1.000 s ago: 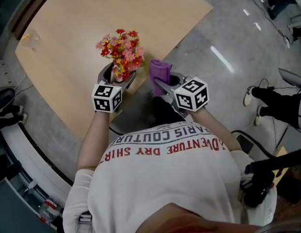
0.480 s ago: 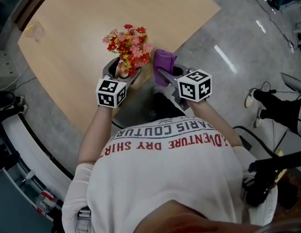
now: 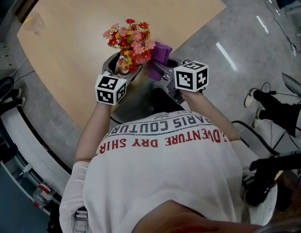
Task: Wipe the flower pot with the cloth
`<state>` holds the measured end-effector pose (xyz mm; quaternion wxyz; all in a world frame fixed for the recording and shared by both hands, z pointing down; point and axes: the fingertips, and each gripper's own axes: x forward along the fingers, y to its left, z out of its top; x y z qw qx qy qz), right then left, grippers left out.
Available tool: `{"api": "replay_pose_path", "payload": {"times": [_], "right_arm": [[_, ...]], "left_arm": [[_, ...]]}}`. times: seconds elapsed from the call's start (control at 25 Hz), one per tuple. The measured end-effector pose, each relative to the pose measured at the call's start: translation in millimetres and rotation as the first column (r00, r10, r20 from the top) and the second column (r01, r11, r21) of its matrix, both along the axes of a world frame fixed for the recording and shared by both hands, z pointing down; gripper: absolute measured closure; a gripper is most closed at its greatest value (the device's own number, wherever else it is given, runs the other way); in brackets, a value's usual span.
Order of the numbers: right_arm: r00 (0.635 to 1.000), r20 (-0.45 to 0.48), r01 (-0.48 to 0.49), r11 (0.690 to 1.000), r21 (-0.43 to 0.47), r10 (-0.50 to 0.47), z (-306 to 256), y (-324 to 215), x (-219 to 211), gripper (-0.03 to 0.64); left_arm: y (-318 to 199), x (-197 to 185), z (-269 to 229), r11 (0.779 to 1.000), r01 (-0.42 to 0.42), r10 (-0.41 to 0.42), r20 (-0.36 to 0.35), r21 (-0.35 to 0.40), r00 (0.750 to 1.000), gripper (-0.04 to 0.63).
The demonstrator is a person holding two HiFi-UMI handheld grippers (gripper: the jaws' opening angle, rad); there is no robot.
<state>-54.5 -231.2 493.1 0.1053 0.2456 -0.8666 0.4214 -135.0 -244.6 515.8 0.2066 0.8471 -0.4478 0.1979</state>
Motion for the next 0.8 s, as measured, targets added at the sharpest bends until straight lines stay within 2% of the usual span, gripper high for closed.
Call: {"api": "replay_pose_path", "payload": {"times": [0.28,0.6,0.8], "right_arm": [[0.998,-0.055,0.011,0.999,-0.044,-0.014,18,-7,-3,0.555],[0.961,-0.272,0.025,0.998,-0.059,-0.04,57,-14,5,0.555],[0.967,-0.251,0.016,0.997,-0.073,-0.033,62,-13,3,0.555]], "left_arm": [[2,-2,0,1.0,-0.012,0.012,-0.025,-0.023,1.0,0.186],[1,-2,1,0.999,-0.032,0.032,-0.009,-0.023,0.999,0.186],[2,-6,5,0.998,-0.032,0.03,-0.027,-0.051,0.999,0.186]]}}
